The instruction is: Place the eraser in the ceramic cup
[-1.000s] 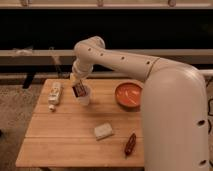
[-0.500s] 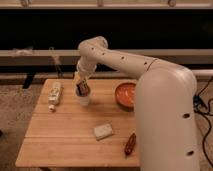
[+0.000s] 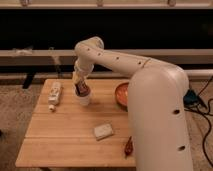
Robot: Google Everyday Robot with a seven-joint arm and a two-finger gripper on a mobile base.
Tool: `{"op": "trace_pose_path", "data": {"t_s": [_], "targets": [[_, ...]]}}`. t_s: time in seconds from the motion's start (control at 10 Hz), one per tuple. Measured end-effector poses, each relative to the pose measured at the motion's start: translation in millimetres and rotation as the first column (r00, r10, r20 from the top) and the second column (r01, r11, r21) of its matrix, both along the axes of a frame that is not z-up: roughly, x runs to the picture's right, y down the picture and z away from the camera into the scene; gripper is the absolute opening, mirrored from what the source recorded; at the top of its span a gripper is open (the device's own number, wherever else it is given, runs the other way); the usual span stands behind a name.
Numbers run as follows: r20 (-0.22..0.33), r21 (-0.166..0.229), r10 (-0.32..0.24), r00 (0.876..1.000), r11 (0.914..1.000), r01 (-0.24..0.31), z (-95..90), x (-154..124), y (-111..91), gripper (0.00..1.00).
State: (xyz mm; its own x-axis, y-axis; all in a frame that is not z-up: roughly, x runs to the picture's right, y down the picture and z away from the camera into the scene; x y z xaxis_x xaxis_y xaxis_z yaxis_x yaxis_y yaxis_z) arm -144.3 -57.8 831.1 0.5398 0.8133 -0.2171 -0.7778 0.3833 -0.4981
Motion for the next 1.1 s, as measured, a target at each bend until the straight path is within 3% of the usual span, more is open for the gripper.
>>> {"op": "trace_pose_path", "data": {"t_s": [0.3, 0.4, 0.8, 1.1], "targets": [[-0.013, 0.007, 0.000, 1.000, 1.0000, 0.000, 3.3, 2, -1, 0.76], [-0.017, 0.010, -0.001, 1.000, 0.9999, 0.001, 3.7, 3, -1, 0.80], [-0.023, 0.014, -0.023, 0.999, 0.9996, 0.024, -2.0, -1, -4, 0.80], [0.027, -0.036, -0.050, 0.998, 0.9980, 0.051, -26.4, -3, -18, 0.80]]}}
